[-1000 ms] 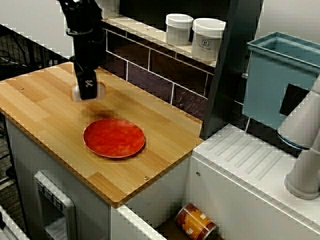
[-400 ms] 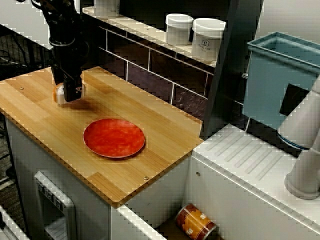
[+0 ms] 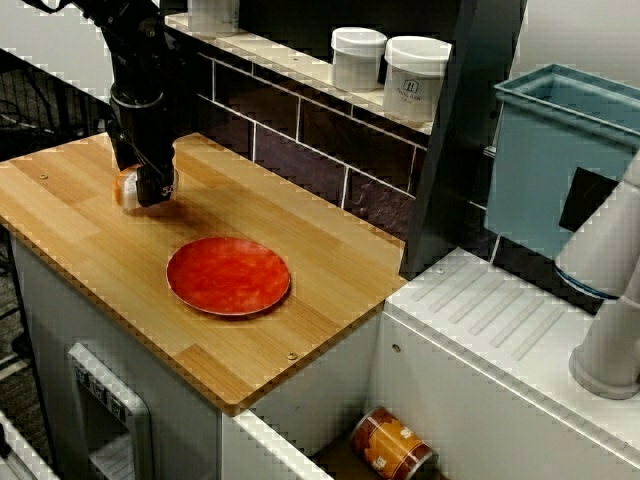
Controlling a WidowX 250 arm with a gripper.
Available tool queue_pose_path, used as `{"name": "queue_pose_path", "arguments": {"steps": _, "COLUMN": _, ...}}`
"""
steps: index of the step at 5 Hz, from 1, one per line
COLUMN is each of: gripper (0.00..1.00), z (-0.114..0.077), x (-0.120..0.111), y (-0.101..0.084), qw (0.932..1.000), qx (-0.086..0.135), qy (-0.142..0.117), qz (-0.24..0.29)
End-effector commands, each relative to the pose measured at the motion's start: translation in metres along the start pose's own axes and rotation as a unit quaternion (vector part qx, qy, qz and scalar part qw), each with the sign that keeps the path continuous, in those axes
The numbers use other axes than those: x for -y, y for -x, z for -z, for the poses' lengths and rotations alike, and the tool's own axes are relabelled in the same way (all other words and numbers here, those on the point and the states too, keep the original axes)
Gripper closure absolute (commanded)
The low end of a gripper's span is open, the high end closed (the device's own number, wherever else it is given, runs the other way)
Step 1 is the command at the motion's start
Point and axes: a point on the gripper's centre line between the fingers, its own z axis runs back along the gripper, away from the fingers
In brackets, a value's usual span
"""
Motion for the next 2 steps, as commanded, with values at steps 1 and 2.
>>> {"name": "queue_pose_path", "arguments": {"steps": 1, "gripper": 0.0, "z": -0.0152, "x": 0.001, "y": -0.0001, "qw": 0.9998, "qx": 0.014, "qy": -0.013, "qz": 0.001}}
{"name": "queue_pose_path", "arguments": {"steps": 2, "gripper": 0.0, "z": -0.0151, "x": 0.0019, "y": 0.0003, "qw": 1.0, "qx": 0.008, "qy": -0.005, "qz": -0.001}}
